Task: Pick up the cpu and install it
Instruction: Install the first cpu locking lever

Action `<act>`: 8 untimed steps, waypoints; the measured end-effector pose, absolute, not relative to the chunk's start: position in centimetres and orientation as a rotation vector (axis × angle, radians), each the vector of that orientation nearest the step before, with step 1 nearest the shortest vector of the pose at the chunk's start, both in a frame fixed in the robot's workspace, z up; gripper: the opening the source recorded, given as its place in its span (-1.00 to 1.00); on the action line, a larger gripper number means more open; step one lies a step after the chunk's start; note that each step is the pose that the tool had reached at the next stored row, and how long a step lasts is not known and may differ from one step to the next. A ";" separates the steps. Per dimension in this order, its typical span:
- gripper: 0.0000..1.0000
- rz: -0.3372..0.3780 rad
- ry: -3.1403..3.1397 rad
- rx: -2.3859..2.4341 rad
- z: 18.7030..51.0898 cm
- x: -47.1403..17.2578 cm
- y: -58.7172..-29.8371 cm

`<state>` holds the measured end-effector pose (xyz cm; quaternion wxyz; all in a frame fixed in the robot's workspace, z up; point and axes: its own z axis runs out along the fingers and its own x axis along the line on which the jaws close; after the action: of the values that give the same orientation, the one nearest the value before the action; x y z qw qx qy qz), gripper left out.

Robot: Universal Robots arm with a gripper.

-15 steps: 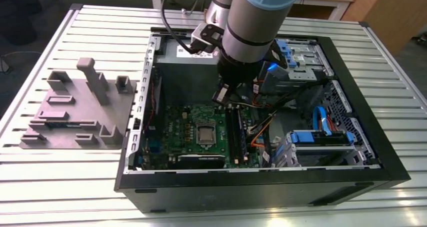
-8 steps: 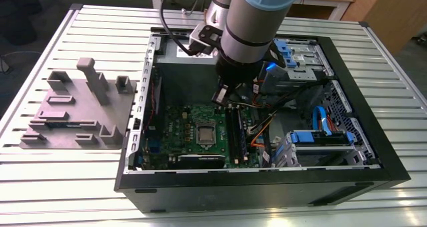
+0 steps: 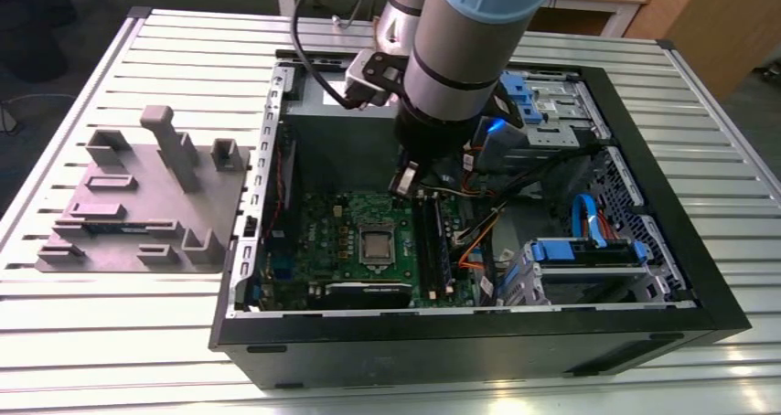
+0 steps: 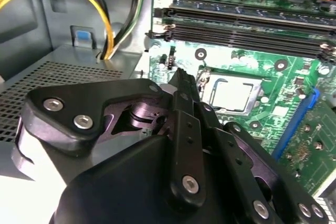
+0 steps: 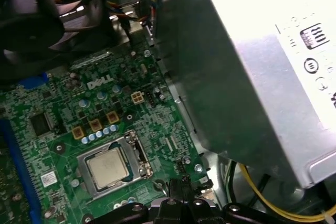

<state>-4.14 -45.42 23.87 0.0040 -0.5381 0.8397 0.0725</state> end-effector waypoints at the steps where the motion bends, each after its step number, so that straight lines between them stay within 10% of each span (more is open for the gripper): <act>1: -0.80 0.223 2.632 -1.690 23.8 -4.1 -45.5; 8: -0.80 0.219 2.597 -1.748 23.8 -4.3 -45.8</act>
<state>-4.33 -45.84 23.80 0.0017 -0.5568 0.8277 0.0699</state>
